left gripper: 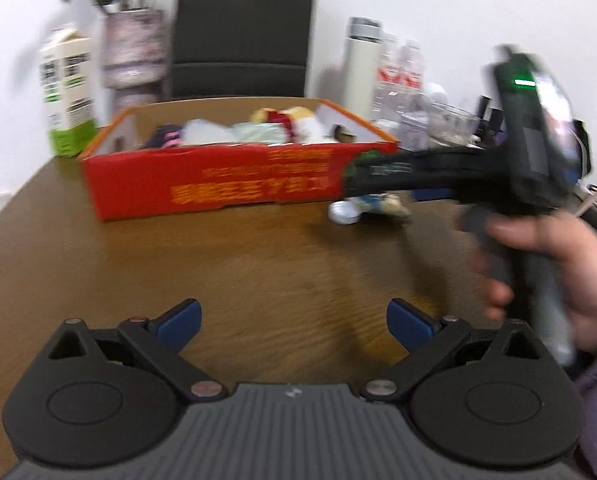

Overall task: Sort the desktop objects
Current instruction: 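Grasp the blue snack packet with the right tool while the left tool grasps a small white cap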

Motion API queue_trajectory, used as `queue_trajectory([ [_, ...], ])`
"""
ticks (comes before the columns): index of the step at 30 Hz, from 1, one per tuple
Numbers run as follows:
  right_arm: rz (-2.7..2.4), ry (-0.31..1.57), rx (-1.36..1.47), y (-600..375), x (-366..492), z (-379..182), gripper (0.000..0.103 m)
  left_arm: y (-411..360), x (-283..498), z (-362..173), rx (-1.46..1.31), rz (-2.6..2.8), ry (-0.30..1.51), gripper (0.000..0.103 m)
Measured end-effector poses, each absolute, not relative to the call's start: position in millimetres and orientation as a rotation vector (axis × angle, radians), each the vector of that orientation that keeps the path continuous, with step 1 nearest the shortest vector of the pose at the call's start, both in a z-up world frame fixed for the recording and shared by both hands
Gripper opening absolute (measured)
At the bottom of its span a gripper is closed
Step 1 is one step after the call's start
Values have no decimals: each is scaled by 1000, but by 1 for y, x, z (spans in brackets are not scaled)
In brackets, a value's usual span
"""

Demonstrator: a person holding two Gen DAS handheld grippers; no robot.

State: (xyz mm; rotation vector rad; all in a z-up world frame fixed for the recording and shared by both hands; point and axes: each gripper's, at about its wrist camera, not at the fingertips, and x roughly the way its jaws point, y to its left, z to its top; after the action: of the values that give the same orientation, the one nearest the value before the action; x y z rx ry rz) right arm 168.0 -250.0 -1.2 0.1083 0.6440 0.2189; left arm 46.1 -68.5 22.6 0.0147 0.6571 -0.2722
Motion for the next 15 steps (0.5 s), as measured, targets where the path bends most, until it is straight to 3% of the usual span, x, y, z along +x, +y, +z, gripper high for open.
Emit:
queue_trajectory([
  [1,225,668,132,-252,180,-6,75,-73,52,22,24,-278,658,101],
  [2,232,699,147,-254,189,-12,51,-78,58,22,34,-285,658,101],
  [7,253,677,190,-272,187,-15,28,-89,97,22,1,-299,675,96],
  [8,250,685,187,-275,186,-16,16,-93,108,22,-11,-308,677,93],
  [12,261,702,274,-299,181,-16,13,-117,140,15,27,-333,672,88],
  [15,223,688,291,-315,178,-13,13,-132,159,8,55,-326,690,75],
])
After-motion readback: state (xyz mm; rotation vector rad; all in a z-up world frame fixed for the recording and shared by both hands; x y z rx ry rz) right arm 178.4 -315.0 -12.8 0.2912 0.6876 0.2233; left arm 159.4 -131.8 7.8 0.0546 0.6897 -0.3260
